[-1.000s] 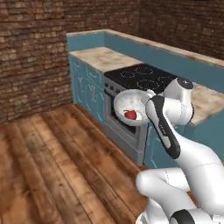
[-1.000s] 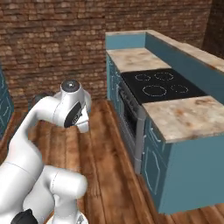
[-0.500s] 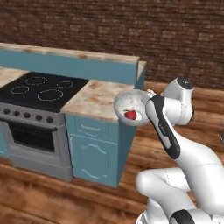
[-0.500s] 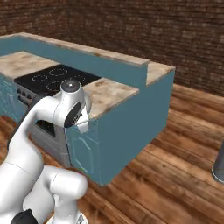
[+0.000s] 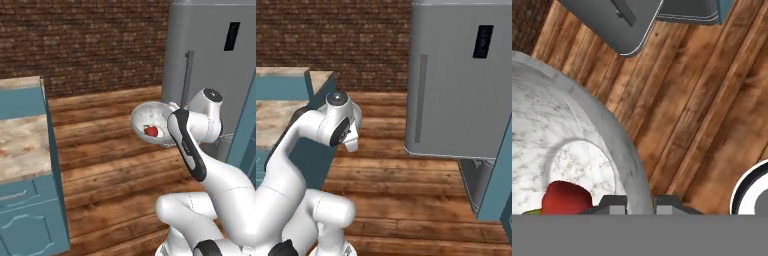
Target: Move the cup from next to the sink to the open cabinet. Then, move the bowl with the bell pepper to the fridge to clear the area for faucet cleaning.
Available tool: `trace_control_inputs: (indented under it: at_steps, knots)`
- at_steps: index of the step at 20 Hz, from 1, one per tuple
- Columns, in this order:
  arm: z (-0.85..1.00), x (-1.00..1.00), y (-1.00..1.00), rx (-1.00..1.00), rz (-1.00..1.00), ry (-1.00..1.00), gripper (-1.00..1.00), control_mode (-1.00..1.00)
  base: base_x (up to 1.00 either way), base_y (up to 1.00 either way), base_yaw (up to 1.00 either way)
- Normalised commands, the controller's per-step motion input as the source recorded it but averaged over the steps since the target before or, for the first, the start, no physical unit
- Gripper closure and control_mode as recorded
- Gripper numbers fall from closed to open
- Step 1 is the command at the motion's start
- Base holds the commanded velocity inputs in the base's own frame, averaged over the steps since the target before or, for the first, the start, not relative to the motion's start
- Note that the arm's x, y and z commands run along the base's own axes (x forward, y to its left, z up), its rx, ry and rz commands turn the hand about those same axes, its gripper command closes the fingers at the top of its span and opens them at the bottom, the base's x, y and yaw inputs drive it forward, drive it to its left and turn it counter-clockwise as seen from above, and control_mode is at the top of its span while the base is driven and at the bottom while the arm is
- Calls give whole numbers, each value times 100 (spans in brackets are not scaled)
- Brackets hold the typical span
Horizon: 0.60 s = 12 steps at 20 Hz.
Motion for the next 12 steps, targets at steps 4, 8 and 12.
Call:
trace_control_inputs:
  at_steps: [4,8,12]
  knots:
    - [0,0,0,0,0,0,100,100,100,39,-27]
    - [0,0,0,0,0,0,100,100,88,51,9]
    - [0,0,0,0,0,0,100,100,60,28,17]
